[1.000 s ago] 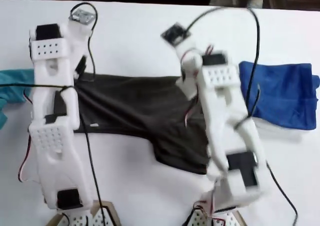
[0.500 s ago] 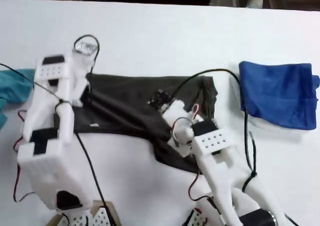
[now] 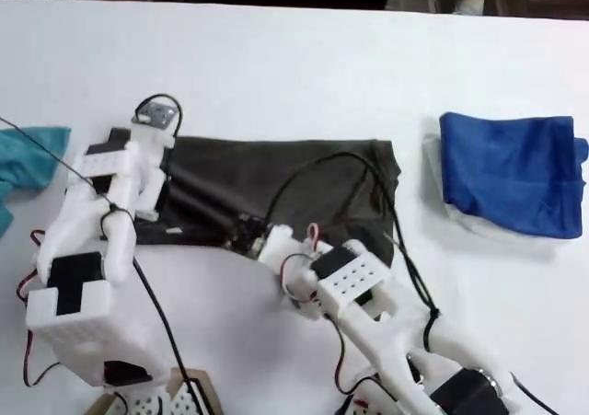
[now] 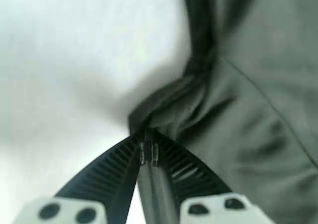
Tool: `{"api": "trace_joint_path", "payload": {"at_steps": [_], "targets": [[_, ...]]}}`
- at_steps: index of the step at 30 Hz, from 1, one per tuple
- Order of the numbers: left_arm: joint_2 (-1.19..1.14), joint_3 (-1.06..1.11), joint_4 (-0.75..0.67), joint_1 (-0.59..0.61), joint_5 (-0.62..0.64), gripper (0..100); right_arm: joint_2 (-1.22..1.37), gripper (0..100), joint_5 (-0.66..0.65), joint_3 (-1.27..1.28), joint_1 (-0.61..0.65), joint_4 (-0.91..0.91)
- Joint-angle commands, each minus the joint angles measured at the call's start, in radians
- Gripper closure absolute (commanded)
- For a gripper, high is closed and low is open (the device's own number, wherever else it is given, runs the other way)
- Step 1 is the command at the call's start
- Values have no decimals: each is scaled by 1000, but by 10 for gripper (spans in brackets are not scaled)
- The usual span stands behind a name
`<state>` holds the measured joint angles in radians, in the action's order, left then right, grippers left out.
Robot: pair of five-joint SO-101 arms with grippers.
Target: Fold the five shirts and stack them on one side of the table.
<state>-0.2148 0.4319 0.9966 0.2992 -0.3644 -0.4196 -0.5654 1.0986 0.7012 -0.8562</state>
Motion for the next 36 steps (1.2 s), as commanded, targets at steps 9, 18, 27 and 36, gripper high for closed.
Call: {"api": "trace_joint_path", "payload": {"at_steps": [9, 18, 27, 36], "targets": [[11, 5, -11, 17, 3, 973, -154, 978, -8, -8, 67, -153], [11, 5, -11, 17, 3, 973, -271, 866, -9, 9, 62, -257], [11, 5, -11, 17, 3, 973, -33, 801, -68, 97, 62, -81], [11, 5, -11, 17, 3, 973, 133, 820, -109, -34, -88, -90]]}}
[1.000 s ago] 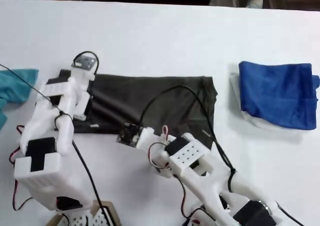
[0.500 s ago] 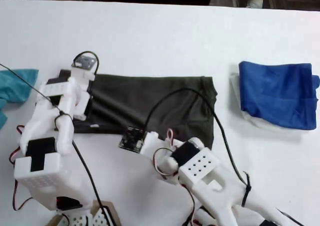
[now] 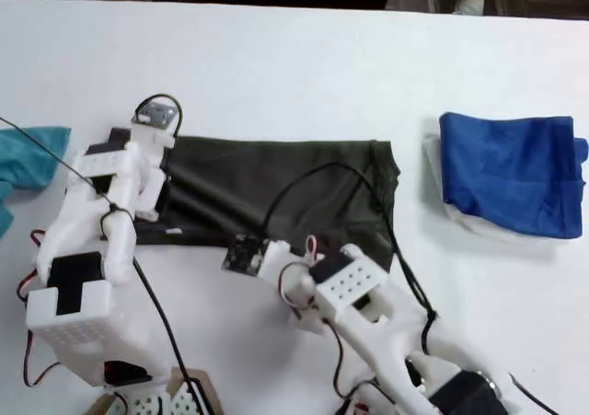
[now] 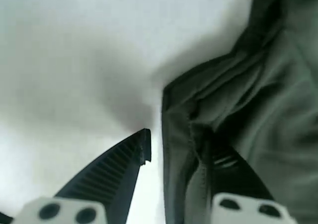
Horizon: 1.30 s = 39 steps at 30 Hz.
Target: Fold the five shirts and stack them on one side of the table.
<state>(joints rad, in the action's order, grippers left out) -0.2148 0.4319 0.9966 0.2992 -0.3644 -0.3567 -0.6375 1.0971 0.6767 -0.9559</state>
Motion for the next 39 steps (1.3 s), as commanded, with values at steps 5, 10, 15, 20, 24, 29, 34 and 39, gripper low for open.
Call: {"api": "trace_joint_path", "payload": {"at_steps": [5, 10, 15, 20, 24, 29, 34, 39], "targets": [[11, 5, -11, 17, 2, 973, 136, 937, -115, -87, -73, -24], [11, 5, -11, 17, 2, 973, 145, 976, -117, -98, -74, -22], [11, 5, -11, 17, 2, 973, 143, 974, -117, -98, -74, -31], [11, 5, -11, 17, 2, 973, 143, 885, -110, -100, -67, -76], [11, 5, -11, 17, 2, 973, 153, 844, -118, -98, -67, -87], [11, 5, -11, 17, 2, 973, 154, 844, -118, -94, -68, -116], [11, 5, -11, 17, 2, 973, 200, 861, -118, -100, -71, -117], [11, 5, -11, 17, 2, 973, 309, 958, -114, -176, -71, -147]]}}
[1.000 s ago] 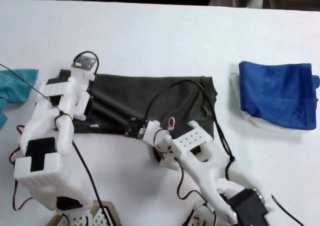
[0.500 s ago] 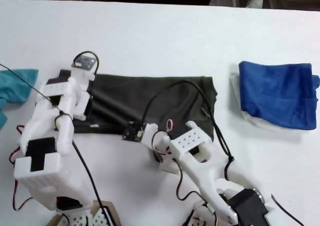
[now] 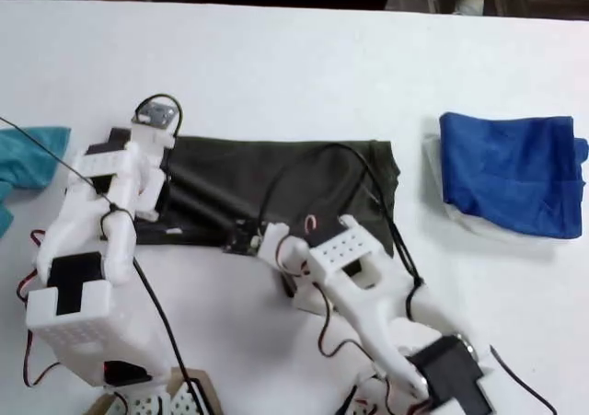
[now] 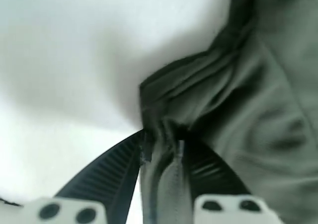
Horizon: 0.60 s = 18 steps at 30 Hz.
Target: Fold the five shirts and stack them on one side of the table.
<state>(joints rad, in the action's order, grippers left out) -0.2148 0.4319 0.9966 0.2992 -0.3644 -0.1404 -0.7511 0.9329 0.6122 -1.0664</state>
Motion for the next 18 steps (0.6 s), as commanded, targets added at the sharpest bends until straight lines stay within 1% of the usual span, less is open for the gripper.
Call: {"api": "trace_joint_path", "payload": {"at_steps": [1, 6, 10, 14, 16, 18], "targets": [[11, 5, -11, 17, 2, 973, 108, 957, 2, -23, -7, -44], [11, 5, -11, 17, 2, 973, 122, 980, 2, -44, -7, -44], [11, 5, -11, 17, 2, 973, 120, 978, -5, -78, -8, -71], [11, 5, -11, 17, 2, 973, 120, 978, -14, -226, -8, -225], [11, 5, -11, 17, 2, 973, 120, 978, -78, -315, -19, -311], [11, 5, -11, 17, 2, 973, 127, 978, -130, -407, -62, -364]]}}
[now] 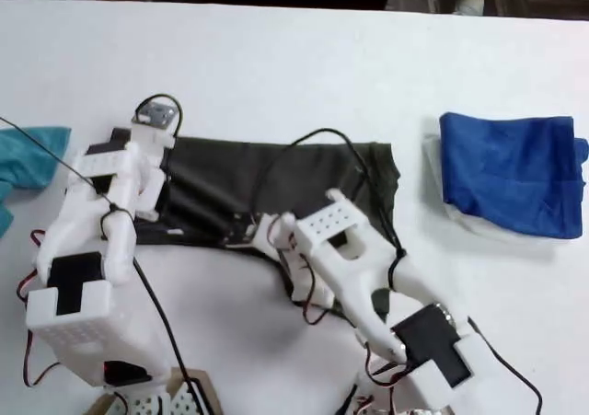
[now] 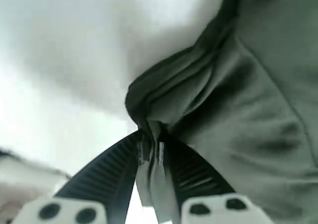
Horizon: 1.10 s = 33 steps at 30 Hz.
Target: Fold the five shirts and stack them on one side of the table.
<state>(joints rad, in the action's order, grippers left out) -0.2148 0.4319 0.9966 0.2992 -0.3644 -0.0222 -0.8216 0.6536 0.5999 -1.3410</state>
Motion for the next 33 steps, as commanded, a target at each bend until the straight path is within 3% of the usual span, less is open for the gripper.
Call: {"api": "trace_joint_path", "payload": {"at_steps": [1, 8, 14, 21, 29, 33], "targets": [[11, 5, -11, 17, 2, 973, 13, 978, -83, -176, -79, -107], [11, 5, -11, 17, 2, 973, 79, 978, -210, -448, -216, -139], [11, 5, -11, 17, 2, 973, 308, 978, -244, -720, -208, -142], [11, 5, -11, 17, 2, 973, 628, 978, -293, -1145, -174, -343], [11, 5, -11, 17, 2, 973, 822, 972, -288, -1395, -202, -357], [11, 5, -11, 17, 2, 973, 817, 885, -226, -1404, -202, -357]]}}
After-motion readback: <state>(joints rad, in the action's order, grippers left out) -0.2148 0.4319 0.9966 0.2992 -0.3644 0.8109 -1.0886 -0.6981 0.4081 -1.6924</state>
